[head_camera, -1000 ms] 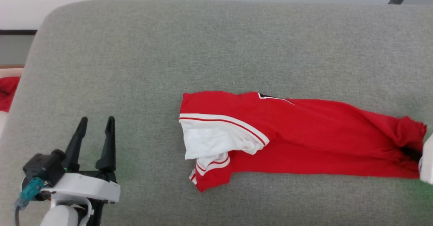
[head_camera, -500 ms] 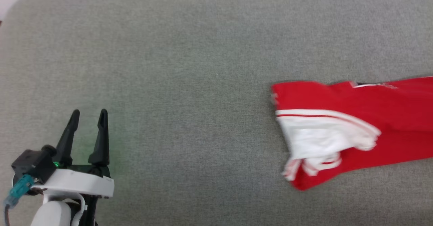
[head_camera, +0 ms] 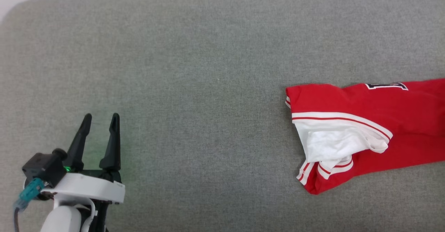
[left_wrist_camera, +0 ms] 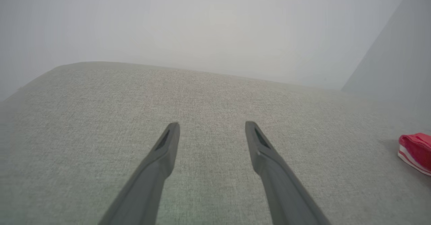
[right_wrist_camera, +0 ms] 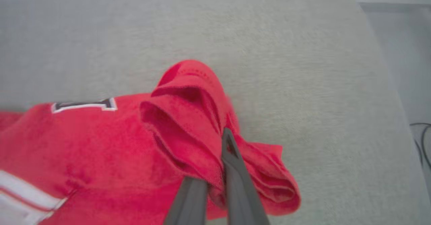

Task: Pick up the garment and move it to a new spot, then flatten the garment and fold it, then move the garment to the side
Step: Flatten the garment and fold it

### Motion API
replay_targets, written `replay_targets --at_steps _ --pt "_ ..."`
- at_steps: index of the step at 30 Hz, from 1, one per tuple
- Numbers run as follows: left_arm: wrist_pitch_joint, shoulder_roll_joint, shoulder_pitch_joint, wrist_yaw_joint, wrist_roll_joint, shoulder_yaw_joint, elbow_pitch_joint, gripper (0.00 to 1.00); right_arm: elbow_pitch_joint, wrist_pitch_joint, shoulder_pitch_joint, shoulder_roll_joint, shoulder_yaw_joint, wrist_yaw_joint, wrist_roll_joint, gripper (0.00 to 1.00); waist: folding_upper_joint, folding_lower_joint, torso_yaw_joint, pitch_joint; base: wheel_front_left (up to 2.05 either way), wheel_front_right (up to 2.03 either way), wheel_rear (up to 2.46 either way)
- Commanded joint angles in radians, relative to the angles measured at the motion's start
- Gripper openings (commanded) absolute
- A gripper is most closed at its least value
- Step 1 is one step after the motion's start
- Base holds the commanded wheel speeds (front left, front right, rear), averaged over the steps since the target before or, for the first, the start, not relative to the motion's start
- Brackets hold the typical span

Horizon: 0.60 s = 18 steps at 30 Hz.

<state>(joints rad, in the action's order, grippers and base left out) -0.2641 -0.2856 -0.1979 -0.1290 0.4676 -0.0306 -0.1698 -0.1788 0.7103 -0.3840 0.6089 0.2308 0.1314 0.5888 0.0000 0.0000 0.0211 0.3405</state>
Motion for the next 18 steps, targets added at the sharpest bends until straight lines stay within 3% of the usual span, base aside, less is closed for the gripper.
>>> replay_targets --at_steps 1,10,18 --pt "0.001 0.005 0.011 -0.003 0.004 0.004 -0.002 1.00 0.056 0.021 0.024 -0.009 -0.042 -0.002 0.018 0.00 0.0000 0.0000 0.004 -0.012 0.00 0.00 0.00" --pt "0.001 0.030 0.013 -0.003 0.009 -0.001 -0.010 1.00 0.389 0.145 0.031 -0.108 -0.322 -0.002 0.074 0.00 0.0000 0.0000 0.026 -0.028 0.00 0.00 0.00" --pt "0.001 0.040 0.013 -0.003 0.015 -0.005 -0.015 1.00 0.429 0.153 -0.035 -0.184 -0.512 -0.002 0.057 0.00 0.0000 0.0000 0.057 -0.026 0.00 0.00 0.00"
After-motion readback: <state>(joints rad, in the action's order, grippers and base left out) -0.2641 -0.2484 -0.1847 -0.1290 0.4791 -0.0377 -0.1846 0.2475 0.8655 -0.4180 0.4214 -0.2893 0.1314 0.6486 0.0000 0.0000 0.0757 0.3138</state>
